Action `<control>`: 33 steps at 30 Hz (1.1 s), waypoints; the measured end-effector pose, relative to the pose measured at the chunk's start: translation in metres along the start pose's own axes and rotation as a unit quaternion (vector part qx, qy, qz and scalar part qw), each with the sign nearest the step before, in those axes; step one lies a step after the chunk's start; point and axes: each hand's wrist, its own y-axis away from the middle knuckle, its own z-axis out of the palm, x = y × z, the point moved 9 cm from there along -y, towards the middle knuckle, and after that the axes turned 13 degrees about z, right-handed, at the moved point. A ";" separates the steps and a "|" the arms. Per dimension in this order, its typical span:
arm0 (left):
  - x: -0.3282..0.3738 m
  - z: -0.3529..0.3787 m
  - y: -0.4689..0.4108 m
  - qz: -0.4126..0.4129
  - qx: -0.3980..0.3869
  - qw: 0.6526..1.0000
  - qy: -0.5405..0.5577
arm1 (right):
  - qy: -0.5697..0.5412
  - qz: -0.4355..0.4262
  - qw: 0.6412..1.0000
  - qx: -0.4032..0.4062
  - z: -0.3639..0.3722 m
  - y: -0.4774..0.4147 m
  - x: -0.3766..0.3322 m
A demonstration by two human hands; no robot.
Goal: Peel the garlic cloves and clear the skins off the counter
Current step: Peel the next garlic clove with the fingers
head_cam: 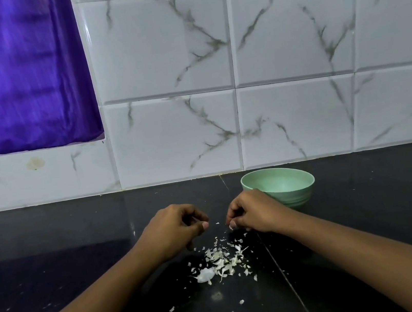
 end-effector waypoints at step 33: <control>0.031 -0.020 0.010 0.113 0.177 0.949 0.234 | -0.595 0.050 0.789 -0.145 -0.002 0.029 -0.018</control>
